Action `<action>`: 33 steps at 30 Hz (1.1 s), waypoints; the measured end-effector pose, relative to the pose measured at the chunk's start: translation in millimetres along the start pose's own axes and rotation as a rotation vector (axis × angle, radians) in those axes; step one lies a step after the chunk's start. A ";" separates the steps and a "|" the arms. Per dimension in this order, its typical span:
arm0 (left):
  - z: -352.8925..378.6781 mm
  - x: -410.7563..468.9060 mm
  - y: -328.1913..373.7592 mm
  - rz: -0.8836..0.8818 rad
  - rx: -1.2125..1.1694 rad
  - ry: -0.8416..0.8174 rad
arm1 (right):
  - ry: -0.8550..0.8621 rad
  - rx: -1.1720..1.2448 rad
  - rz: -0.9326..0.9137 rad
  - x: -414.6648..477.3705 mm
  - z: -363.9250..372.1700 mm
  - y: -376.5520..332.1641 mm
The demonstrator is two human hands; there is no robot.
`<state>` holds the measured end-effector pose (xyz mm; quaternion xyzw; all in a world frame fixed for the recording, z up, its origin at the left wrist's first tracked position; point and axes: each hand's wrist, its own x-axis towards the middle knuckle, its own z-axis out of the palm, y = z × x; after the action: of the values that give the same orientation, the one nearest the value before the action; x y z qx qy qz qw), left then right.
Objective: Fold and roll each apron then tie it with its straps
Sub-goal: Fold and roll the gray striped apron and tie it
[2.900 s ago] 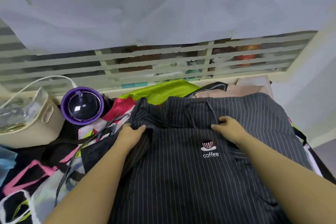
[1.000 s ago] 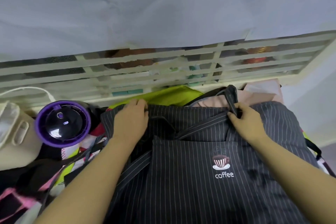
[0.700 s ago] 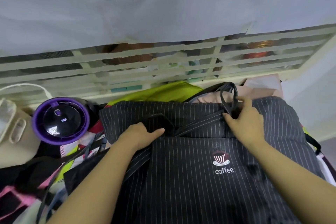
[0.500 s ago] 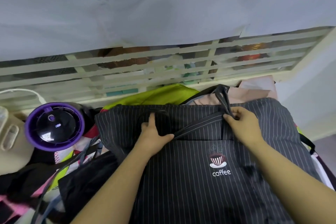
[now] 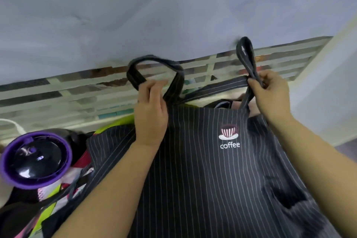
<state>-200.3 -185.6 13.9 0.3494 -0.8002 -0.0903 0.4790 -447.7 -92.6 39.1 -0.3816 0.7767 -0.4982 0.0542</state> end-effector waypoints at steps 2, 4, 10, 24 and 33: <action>19.0 -5.7 -17.7 0.082 0.081 -0.095 | -0.046 -0.082 0.028 4.6 15.4 17.2; 31.6 -15.9 -35.2 0.130 0.163 -0.229 | -0.085 -0.192 0.056 1.4 25.0 37.6; 43.2 -28.7 -57.2 0.132 0.331 -0.567 | -0.146 -0.209 0.146 9.7 31.9 44.4; 1.2 -118.4 58.1 -0.216 0.314 -0.816 | -0.540 -0.251 0.081 -112.3 -54.5 54.2; -13.2 -226.0 126.5 -0.008 0.303 -1.072 | -0.278 -0.276 0.139 -226.0 -128.6 99.3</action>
<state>-182.0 56.4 -77.6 0.3225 -0.9346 -0.1410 -0.0508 -402.0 168.8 -44.7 -0.3957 0.8472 -0.3247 0.1425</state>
